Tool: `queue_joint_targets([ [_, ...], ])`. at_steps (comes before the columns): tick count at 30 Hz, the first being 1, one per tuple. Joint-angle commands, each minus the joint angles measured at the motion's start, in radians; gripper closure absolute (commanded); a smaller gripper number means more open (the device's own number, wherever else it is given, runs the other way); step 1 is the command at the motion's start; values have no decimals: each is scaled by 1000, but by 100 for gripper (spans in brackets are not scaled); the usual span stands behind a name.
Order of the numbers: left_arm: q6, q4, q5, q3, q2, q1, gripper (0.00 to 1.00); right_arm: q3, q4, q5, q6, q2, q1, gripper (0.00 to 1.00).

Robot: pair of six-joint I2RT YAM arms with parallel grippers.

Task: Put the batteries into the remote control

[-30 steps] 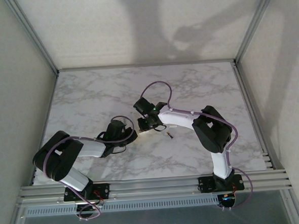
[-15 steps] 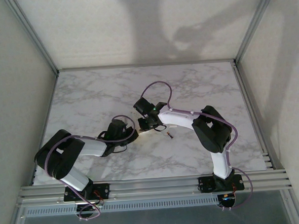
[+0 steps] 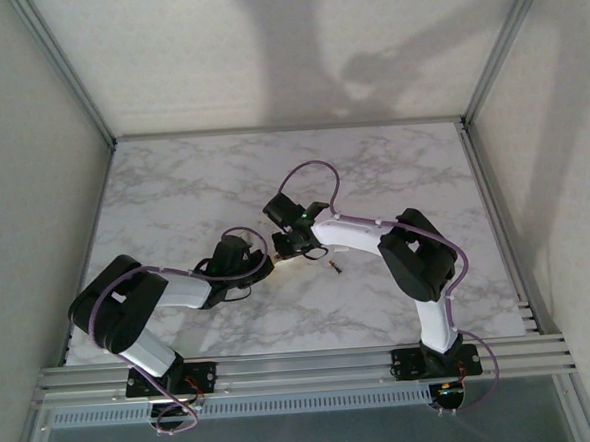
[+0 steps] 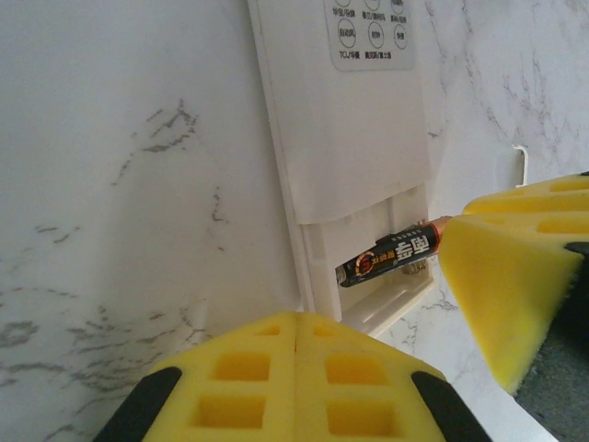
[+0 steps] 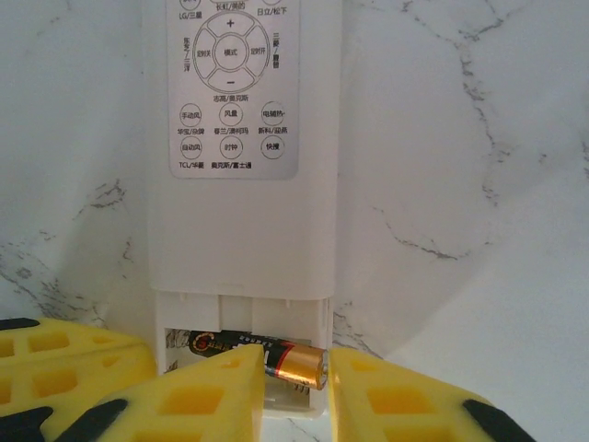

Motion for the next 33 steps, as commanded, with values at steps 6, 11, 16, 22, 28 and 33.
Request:
queue_joint_targets([
  [6,-5,0,-1,15,24,-15,100,4,16,-54,45,29,25,76],
  [11,-4,1,1,18,28,-16,100,2,42,-92,70,40,33,76],
  [16,-3,1,1,19,30,-16,100,2,70,-123,93,53,38,76],
  [22,-2,3,2,19,30,-17,100,9,87,-151,107,77,42,76],
  [28,-2,5,5,22,35,-18,100,15,105,-178,126,86,57,77],
  [33,-4,5,5,24,35,-18,100,18,113,-195,139,89,64,78],
])
